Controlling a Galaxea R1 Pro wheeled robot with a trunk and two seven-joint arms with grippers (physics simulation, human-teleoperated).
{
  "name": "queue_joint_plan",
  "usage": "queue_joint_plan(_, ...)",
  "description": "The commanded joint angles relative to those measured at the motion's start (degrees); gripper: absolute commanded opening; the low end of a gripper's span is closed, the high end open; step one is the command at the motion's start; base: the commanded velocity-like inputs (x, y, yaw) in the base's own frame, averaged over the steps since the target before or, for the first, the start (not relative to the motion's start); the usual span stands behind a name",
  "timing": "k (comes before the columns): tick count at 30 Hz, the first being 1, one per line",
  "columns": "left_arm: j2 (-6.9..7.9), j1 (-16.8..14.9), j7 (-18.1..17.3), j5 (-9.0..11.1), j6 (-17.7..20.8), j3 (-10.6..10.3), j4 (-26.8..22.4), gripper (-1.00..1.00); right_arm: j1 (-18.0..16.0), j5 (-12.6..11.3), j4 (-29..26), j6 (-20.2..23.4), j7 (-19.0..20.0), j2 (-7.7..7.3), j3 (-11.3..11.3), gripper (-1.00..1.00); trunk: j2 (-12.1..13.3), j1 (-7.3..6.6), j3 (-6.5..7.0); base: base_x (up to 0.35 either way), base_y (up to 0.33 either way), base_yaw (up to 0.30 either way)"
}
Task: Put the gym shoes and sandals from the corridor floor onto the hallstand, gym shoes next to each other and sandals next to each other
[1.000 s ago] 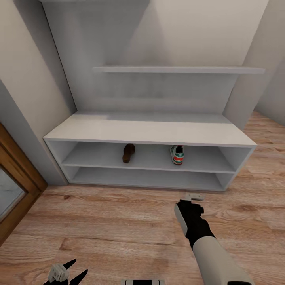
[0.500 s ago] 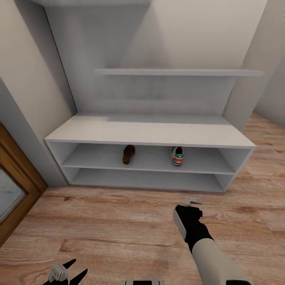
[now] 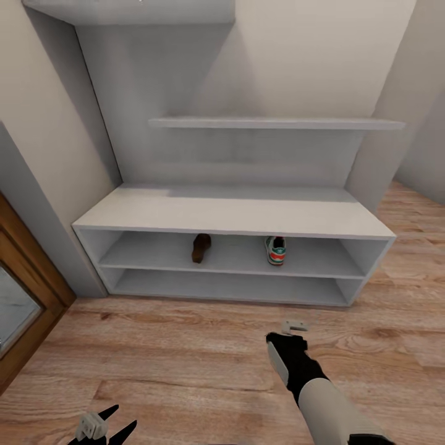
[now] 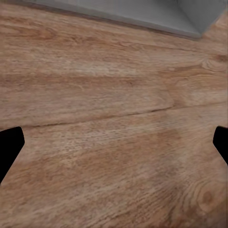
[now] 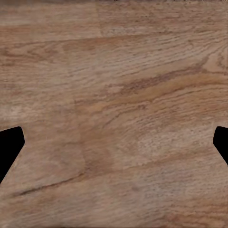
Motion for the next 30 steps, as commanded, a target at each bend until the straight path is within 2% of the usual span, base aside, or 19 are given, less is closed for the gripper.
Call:
queue_joint_plan(1,0.0,-0.04,-0.22,0.05,-0.3,0.1,0.08,1.0,-0.01,0.1,0.57,-0.5,0.97,0.05,-0.18,1.0,0.4,-0.24,0.14,0.0,0.0,0.0)
queue_joint_plan(5,0.0,-0.06,-0.21,0.05,-0.3,0.12,0.09,1.0,-0.01,0.35,3.34,-3.22,5.2,0.05,-0.13,1.0,2.0,-1.12,0.86,0.0,0.0,0.0)
queue_joint_plan(6,0.0,-0.07,-0.22,0.05,-0.3,0.13,0.07,1.0,-0.01,0.54,5.67,-5.22,8.23,-0.29,-0.12,1.0,2.4,-1.33,1.03,0.0,0.0,0.0)
queue_joint_plan(8,0.0,-0.05,-0.21,0.06,-0.3,0.15,0.09,1.0,-0.01,0.69,7.27,-6.73,10.22,-1.2,-0.11,1.0,3.2,-1.77,1.39,0.0,0.0,0.0)
queue_joint_plan(14,0.0,-0.05,-0.2,0.1,-0.3,0.31,0.11,1.0,-0.01,1.07,11.32,-12.17,17.94,-4.93,-0.1,1.0,5.61,-3.09,2.47,0.0,0.0,0.0)
queue_joint_plan(15,0.0,-0.04,-0.2,0.12,-0.26,0.42,0.12,1.0,0.0,1.17,12.65,-14.22,21.44,-6.69,-0.1,1.0,6.01,-3.31,2.65,0.0,0.0,0.0)
queue_joint_plan(20,0.0,-0.05,0.0,0.13,-0.24,0.53,0.12,1.0,0.05,1.17,13.72,-15.48,23.57,-9.09,-0.1,1.0,8.02,-4.41,3.58,0.0,0.0,-0.006)
queue_joint_plan(21,0.0,-0.05,1.14,0.09,-0.28,0.41,0.12,1.0,0.07,1.2,14.05,-15.86,24.2,-10.69,-0.1,1.0,8.42,-4.63,3.82,0.0,0.0,-0.153)
queue_joint_plan(30,-0.15,-0.04,3.84,-0.11,-0.3,0.13,0.2,1.0,0.09,1.29,14.11,-16.13,25.69,-11.4,-0.07,1.0,12.03,-6.61,6.06,0.0,0.0,-0.197)
